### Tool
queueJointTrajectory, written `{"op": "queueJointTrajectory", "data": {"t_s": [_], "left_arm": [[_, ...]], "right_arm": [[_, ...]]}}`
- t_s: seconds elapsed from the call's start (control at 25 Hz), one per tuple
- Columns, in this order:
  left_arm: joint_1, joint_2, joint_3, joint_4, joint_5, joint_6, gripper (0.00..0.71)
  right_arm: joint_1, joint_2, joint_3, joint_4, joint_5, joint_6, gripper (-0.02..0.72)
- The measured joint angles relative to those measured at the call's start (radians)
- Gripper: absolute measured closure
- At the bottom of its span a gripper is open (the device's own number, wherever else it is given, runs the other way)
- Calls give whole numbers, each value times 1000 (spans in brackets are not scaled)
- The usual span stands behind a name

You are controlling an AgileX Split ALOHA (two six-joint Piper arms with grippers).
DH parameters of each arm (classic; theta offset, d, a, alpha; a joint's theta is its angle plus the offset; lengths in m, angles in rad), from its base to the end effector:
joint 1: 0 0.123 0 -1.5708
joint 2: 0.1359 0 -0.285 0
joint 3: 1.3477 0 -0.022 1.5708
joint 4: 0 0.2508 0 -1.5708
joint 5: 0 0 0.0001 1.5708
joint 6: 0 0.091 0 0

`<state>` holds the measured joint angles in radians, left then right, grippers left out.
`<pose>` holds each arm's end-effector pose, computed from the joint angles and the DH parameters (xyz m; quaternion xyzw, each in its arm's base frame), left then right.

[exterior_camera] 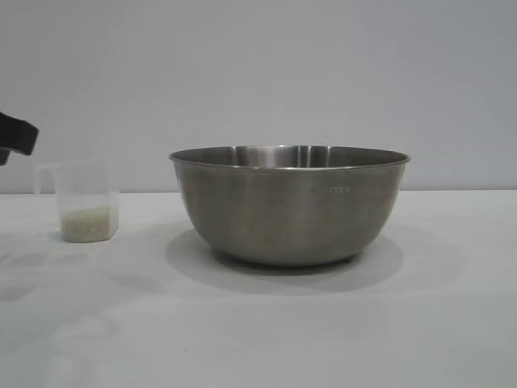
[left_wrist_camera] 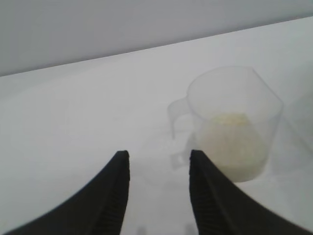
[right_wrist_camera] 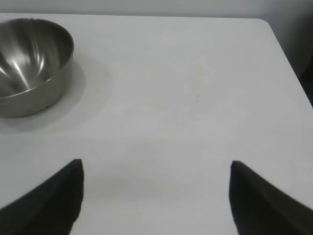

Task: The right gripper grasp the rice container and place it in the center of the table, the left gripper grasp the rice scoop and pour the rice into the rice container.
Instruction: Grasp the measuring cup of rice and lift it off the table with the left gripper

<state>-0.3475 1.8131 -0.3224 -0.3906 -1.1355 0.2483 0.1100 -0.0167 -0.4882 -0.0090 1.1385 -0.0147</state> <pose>0.2460 -0.0557 0.1190 0.0648 0.7962 0.0607 0.5985 -0.0093 -0.0018 0.2678 -0.0540 0.8700 0.0189 0.4897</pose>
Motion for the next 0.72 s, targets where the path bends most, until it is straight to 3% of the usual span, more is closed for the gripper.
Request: {"op": "queueJointTrajectory", "data": {"t_s": [0.44,0.52,0.72], "left_arm": [[4,39,0,68,-1,0,427],[4,70,0,71,-1,0,353],[4,90,0,91,-1,0,366]], "right_arm": [[0,0,0,0,0,0,141],[0,0,0,0,0,0,141],[0,0,0,0,0,0,141]]}}
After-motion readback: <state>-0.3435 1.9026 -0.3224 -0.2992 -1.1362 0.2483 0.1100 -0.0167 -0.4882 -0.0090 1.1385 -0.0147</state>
